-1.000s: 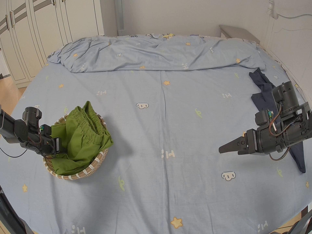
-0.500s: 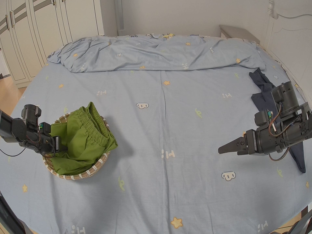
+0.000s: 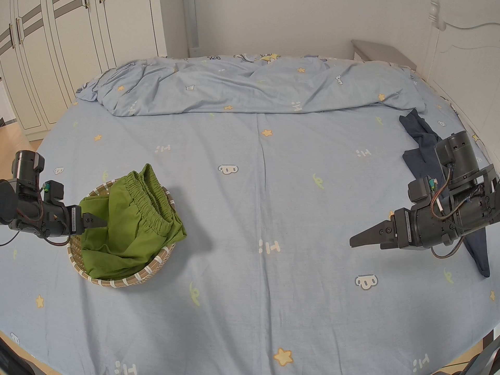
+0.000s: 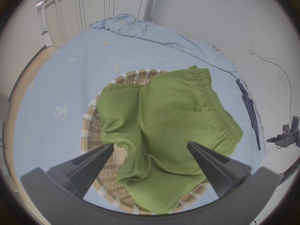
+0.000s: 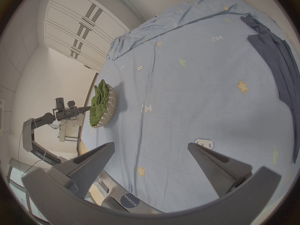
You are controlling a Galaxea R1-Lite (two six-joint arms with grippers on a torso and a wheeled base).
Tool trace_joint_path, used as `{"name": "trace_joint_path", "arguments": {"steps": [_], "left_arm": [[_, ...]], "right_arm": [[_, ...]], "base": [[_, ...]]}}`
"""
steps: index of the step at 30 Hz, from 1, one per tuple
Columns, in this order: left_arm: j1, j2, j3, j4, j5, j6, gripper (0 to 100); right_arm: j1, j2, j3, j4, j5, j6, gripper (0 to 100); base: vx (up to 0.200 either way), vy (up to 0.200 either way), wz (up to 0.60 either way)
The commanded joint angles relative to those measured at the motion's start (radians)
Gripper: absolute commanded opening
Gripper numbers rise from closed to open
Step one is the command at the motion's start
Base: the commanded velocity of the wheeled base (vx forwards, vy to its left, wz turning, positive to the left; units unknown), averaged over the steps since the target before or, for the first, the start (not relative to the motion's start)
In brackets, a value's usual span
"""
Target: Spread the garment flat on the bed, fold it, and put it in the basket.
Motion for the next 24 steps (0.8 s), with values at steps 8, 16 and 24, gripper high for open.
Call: {"name": "trace_joint_path", "arguments": {"steps": [8,16,24], "left_arm": [[0.003,-0.588,0.153,0.100,-0.002,0.013,100],[-0.031,-1.189,0.359,0.201,-0.002,0.011,100],[-0.170,-1.468,0.549,0.255,0.000,0.010,100]], "right_arm": [[-0.120,-0.394,0.251,-0.024,-0.034,-0.197,100],[-0.184,-0.966,0.474,-0.080,-0.027,-0.289,100],[-0.176,-1.173,0.481,0.109,-0.027,-0.285,100]], "base": [[0.000,0.000,0.00],[0.000,0.000,0.00],[0.000,0.000,0.00]]}}
